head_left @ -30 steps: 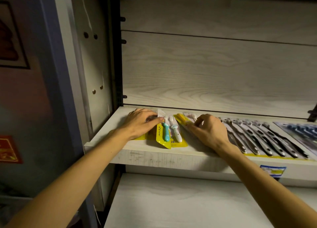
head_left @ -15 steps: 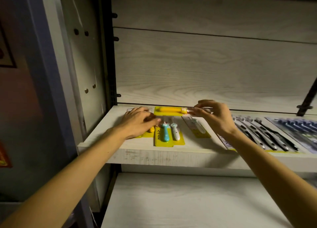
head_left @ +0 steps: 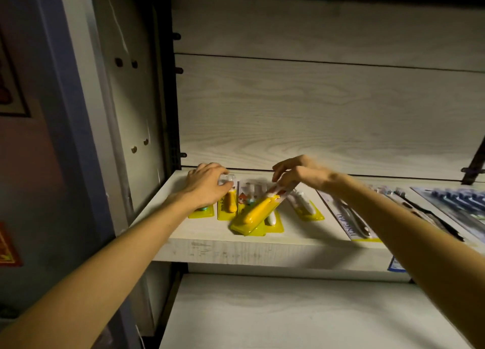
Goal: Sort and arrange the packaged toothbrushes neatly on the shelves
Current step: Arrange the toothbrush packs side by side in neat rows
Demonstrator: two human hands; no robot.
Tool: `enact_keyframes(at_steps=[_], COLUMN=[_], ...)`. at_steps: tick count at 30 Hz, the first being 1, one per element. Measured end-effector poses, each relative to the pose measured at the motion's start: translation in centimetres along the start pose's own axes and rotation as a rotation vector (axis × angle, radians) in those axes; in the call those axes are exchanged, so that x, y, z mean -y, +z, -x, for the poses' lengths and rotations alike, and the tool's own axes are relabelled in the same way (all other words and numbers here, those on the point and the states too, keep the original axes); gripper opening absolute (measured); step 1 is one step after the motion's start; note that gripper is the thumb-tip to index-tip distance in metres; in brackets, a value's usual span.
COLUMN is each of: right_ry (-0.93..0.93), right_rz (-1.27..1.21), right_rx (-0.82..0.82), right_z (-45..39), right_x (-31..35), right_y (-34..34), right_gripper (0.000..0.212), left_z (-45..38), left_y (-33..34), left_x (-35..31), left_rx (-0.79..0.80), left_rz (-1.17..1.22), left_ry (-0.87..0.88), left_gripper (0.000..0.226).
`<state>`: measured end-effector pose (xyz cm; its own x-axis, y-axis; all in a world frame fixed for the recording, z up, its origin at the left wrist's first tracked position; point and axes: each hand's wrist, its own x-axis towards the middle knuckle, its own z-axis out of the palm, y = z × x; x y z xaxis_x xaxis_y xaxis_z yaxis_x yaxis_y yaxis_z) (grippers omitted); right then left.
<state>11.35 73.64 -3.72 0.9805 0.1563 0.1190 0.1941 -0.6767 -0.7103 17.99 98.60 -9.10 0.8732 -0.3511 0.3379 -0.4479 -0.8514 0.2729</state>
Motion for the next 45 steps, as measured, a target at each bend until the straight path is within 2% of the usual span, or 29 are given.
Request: enact_keyframes(at_steps=[1,4,7,10,12,14,17,19,23,26,28,31,34,36,39,41,43,45], right_ry=[0.005,0.035,0.015,0.004,-0.007,-0.029,-0.059,-0.120,-0.217,-0.140,-0.109,-0.067,0.025,0.060,0.045,0.029,0.011,0.019], right_rz=[-0.005,-0.018,-0.008,-0.014,-0.027,-0.006,0.024,-0.053,-0.137,-0.003,0.074,0.045,0.151,0.223,0.160,0.185,0.302,0.315], right_rx=[0.012,0.009,-0.077,-0.128,-0.136,-0.127,-0.175,-0.184,-0.105,-0.136,-0.076,0.038,0.162,0.220,0.278,0.251,0.134,0.005], right_z=[-0.5,-1.8,-2.3,-2.6,-3.0,-3.2,-3.4,-3.2,-2.5,-2.3,-1.9,-1.1,-0.8,-1.1,-1.4,-1.5,-2.0,-2.1], right_x=[0.2,-0.3,-1.6,-2.4,-2.9,-3.5,-4.3,-4.6,-4.8,-5.4,-5.7,-5.9,-6.1,-6.5,-8.3,-10.2,-11.5,-12.2], right_y=[0.6,1.9,2.6,2.7,2.5,2.5,2.2,1.6,-0.6,-3.7,-6.0,-8.3,-9.8,-10.4,-10.2,-9.7,-9.9,-10.6], right_gripper=[0.033,0.028,0.030,0.035,0.028,0.022,0.017,0.016,0.011,0.017,0.020,0.024,0.045,0.035,0.028,0.030,0.029,0.025], left_z=[-0.5,-1.6,-2.2,-3.3,-4.0,-4.6,-5.3,-5.6,-6.2,-6.9,-7.4,-8.2,-8.3,-8.1,-8.2,-8.7,-9.1,-9.3], left_y=[0.0,0.4,0.9,0.9,0.9,1.2,1.9,1.6,-0.6,-2.1,-2.8,-3.2,-1.5,0.2,2.5,3.9,4.9,5.7], left_x=[0.0,0.1,0.6,0.9,0.9,0.9,1.3,1.7,2.3,1.9,0.8,-1.8,-5.4,-8.0,-11.3,-13.0,-14.1,-14.4], left_rx=[0.044,0.136,0.089,0.079,0.150,0.171,0.067,-0.004,-0.155,-0.177,-0.187,-0.145,-0.028,0.014,-0.018,0.005,0.046,0.058], left_rz=[-0.040,0.005,0.114,0.219,0.243,0.256,0.302,0.298,0.277,0.295,0.319,0.383,0.383,0.342,0.321,0.323,0.289,0.262], left_ry=[-0.014,-0.083,-0.118,-0.146,-0.125,-0.118,-0.138,-0.125,-0.042,0.015,0.016,0.022,0.060,0.092,0.112,0.114,0.129,0.150], left_gripper=[0.052,0.056,0.041,0.043,0.054,0.052,0.036,0.032,0.033,0.036,0.038,0.029,0.029,0.030,0.031,0.033,0.029,0.036])
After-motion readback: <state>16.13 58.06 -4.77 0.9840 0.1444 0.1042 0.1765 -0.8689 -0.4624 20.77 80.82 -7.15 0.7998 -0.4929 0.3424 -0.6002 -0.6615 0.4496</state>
